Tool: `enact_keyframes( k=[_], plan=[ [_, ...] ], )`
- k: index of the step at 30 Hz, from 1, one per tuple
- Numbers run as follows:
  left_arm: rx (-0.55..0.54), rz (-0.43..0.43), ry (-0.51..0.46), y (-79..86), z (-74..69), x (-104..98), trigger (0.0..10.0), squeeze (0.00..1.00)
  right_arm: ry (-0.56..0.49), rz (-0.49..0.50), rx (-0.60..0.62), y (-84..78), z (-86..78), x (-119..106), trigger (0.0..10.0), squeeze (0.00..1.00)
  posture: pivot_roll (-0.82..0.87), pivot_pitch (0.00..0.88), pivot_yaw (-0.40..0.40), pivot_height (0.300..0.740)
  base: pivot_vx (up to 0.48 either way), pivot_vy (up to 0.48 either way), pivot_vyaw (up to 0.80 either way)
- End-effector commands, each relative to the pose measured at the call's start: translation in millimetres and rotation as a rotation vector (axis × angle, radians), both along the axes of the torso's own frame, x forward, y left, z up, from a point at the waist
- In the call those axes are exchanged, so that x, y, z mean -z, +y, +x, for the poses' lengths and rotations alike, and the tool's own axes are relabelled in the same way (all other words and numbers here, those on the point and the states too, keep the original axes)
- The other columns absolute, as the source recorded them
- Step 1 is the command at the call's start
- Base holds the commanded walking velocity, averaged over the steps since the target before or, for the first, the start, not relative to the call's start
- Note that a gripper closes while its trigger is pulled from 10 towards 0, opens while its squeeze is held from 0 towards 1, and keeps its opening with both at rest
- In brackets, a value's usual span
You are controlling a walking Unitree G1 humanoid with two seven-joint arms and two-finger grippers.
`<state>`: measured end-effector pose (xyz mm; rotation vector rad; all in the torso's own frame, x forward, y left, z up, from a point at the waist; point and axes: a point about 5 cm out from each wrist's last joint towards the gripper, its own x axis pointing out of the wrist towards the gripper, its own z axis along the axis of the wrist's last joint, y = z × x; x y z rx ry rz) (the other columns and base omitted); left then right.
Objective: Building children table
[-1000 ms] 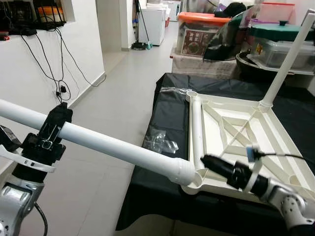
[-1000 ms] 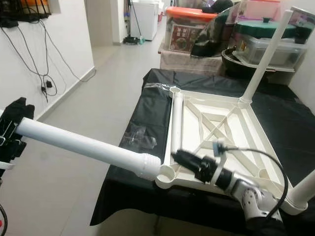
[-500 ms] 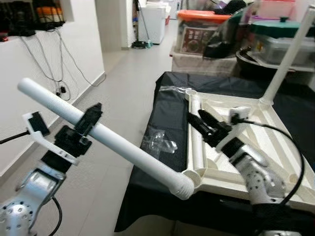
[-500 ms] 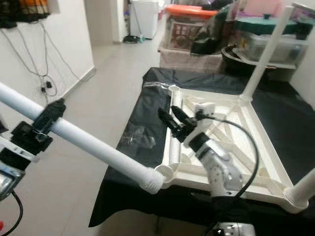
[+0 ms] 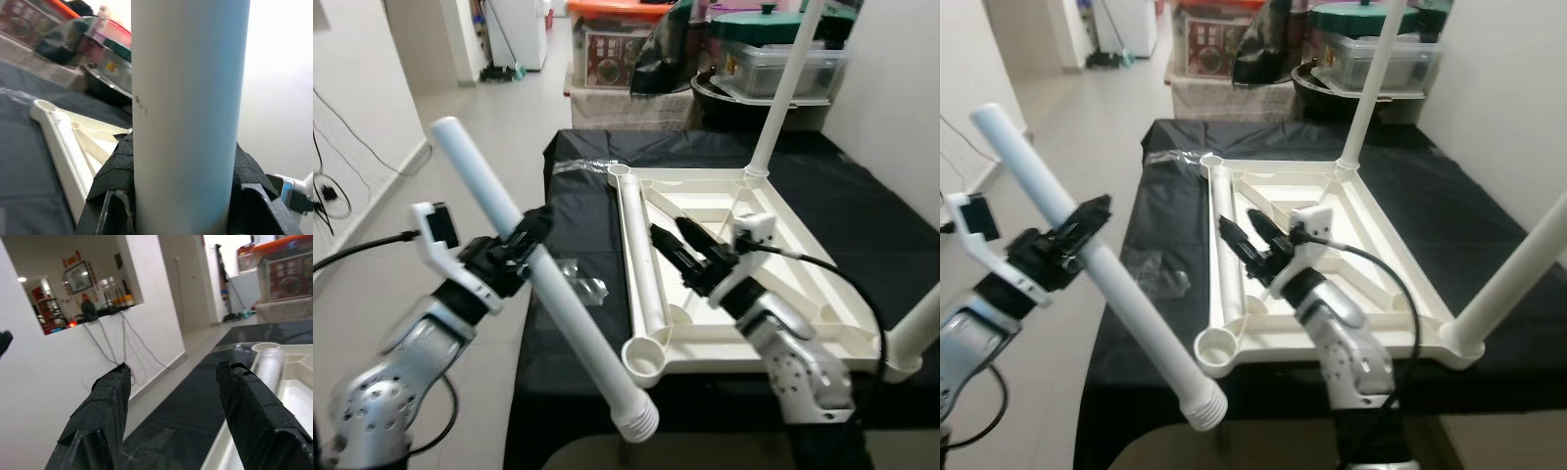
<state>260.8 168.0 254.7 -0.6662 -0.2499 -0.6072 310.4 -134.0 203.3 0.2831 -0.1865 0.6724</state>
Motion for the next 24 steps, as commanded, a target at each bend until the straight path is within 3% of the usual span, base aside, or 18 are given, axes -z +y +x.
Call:
enact_keyframes(
  k=[1, 5, 6, 7, 8, 10, 16, 19, 24],
  plan=[
    [-0.007, 0.006, -0.010, 2.0, -1.9, -3.4, 10.0, 0.00, -0.002, -0.001, -0.058, 10.0, -4.4, -0.3, 10.0, 0.00, 0.06, 0.000, -0.041, 0.740, 0.000, 0.000, 0.00],
    [0.122, -0.021, -0.026, -9.9, -9.8, -6.2, 10.0, 0.00, 0.008, -0.010, -0.094, 16.9, -7.9, 2.1, 10.0, 0.00, 0.07, 0.000, -0.039, 0.740, 0.000, 0.000, 0.00],
    [0.206, -0.027, -0.050, -16.7, -17.7, -7.6, 10.0, 0.00, 0.015, -0.011, -0.103, 18.5, -8.9, 3.0, 10.0, 0.00, 0.07, 0.000, -0.040, 0.740, 0.000, 0.000, 0.00],
    [0.206, -0.027, -0.050, -16.7, -17.7, -7.6, 10.0, 0.00, 0.015, -0.011, -0.103, 18.5, -8.9, 3.0, 10.0, 0.00, 0.07, 0.000, -0.040, 0.740, 0.000, 0.000, 0.00],
    [0.311, -0.029, -0.069, -25.2, -27.8, -6.9, 10.0, 0.00, 0.022, -0.013, -0.115, 19.8, -9.7, 4.0, 10.0, 0.00, 0.07, 0.000, -0.038, 0.740, 0.000, 0.000, 0.00],
    [0.342, -0.028, -0.067, -27.6, -30.4, -5.8, 10.0, 0.00, 0.023, -0.014, -0.118, 20.0, -10.1, 4.2, 10.0, 0.00, 0.07, 0.000, -0.038, 0.740, 0.000, 0.000, 0.00],
    [0.378, -0.026, -0.050, -33.2, -34.9, 0.3, 10.0, 0.00, 0.020, -0.013, -0.116, 17.3, -9.1, 2.9, 10.0, 0.00, 0.06, 0.000, -0.039, 0.740, 0.000, 0.000, 0.00],
    [0.318, 0.006, -0.027, -37.7, -30.5, 8.4, 10.0, 0.00, 0.014, -0.018, -0.074, 10.4, -6.7, 1.8, 10.0, 0.00, 0.06, 0.000, -0.039, 0.740, 0.000, 0.000, 0.00],
    [0.329, -0.001, -0.020, -38.4, -30.5, 9.3, 10.0, 0.00, 0.019, -0.023, -0.068, 10.3, -6.4, 3.6, 10.0, 0.00, 0.06, 0.000, -0.037, 0.740, -0.120, 0.000, 0.00]
  ],
)
